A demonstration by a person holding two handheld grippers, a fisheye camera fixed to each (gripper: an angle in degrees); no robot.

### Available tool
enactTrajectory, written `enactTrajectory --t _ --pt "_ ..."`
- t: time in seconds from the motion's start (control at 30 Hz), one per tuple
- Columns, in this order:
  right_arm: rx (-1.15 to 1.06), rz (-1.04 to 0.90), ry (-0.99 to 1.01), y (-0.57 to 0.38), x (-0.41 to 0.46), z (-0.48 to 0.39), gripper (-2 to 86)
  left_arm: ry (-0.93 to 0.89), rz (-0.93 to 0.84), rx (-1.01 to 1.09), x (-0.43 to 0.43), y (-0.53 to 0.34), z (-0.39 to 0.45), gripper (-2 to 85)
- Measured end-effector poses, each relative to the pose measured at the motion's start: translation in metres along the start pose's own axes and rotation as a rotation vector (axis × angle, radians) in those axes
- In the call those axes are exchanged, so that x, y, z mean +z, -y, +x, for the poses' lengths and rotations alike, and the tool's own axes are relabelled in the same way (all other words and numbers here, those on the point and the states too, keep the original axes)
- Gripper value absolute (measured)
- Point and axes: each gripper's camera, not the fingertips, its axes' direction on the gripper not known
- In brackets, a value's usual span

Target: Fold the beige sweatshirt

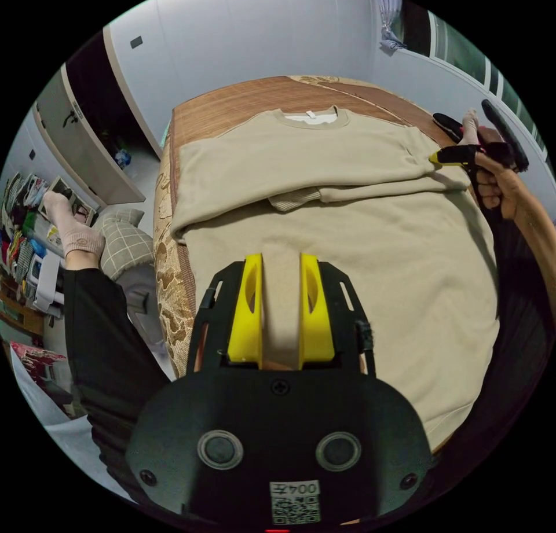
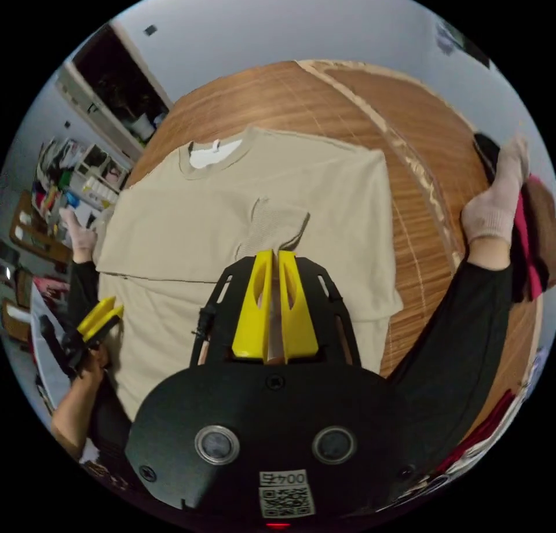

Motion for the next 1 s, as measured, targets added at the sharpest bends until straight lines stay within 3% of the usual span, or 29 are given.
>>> enactTrajectory --t 0.13,0.37,0.6,0.7,0.83,1.0 --pt "-0.163 -0.055 -0.227 -0.012 0.024 -0.023 4.6 0.001 0.001 0.000 -0.004 0.004 -0.002 9.8" --pt "-0.249 0.081 -0.049 -0.036 -0.016 0.005 10.6 -0.084 -0.001 -0.028 -0.025 0.019 -0.022 11.9" --pt "-0.327 0.202 0.052 -0.051 -0.011 0.006 11.0 0.004 0.180 0.001 -0.067 0.106 -0.048 13.2" --pt "-0.360 0.197 0.034 -0.052 0.003 -0.005 10.4 0.037 0.166 -0.021 -0.050 0.159 -0.061 14.3" --pt "-0.372 0.099 -0.040 -0.056 0.040 -0.005 11.1 0.103 -0.002 -0.040 0.010 0.190 -0.078 16.3" --pt "-0.348 0.128 -0.001 -0.066 0.047 0.005 11.3 0.011 0.034 -0.099 0.007 0.191 -0.100 16.9"
